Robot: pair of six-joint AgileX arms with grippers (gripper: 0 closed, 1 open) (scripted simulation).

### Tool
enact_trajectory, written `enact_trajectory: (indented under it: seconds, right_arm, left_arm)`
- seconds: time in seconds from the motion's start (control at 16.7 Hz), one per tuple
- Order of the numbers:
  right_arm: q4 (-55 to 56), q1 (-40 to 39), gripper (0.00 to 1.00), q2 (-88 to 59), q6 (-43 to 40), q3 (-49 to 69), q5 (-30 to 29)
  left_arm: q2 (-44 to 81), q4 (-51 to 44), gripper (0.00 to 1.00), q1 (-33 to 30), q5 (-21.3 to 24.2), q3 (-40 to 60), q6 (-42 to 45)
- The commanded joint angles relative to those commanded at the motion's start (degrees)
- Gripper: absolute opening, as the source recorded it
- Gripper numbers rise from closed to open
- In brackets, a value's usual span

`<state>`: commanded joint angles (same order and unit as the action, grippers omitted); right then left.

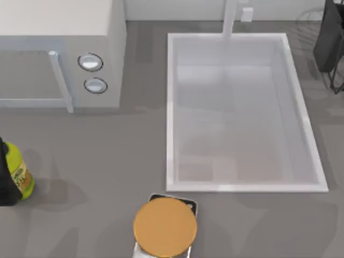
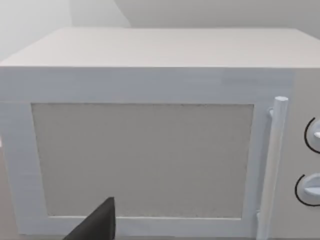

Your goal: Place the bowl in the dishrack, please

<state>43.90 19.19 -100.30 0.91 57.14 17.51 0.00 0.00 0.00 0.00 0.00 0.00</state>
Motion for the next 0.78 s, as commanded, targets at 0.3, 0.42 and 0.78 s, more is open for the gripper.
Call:
enact_trajectory:
  seconds: [0.3, 0.42, 0.78]
  right_arm:
    - [3.26, -1.61, 0.0, -2.66, 0.02, -1.07, -1.63]
    - [3.26, -1.61, 0.0, -2.66, 0.02, -1.07, -1.63]
    - [3.26, -1.61, 0.45, -2.66, 0.02, -1.07, -1.63]
  left_arm:
    - [0.0, 0.0, 1.0, 0.0, 0.0, 0.0, 0.0]
    - [0.0, 0.0, 1.0, 0.0, 0.0, 0.0, 0.0]
    - [0.0, 0.0, 1.0, 0.0, 0.0, 0.0, 0.0]
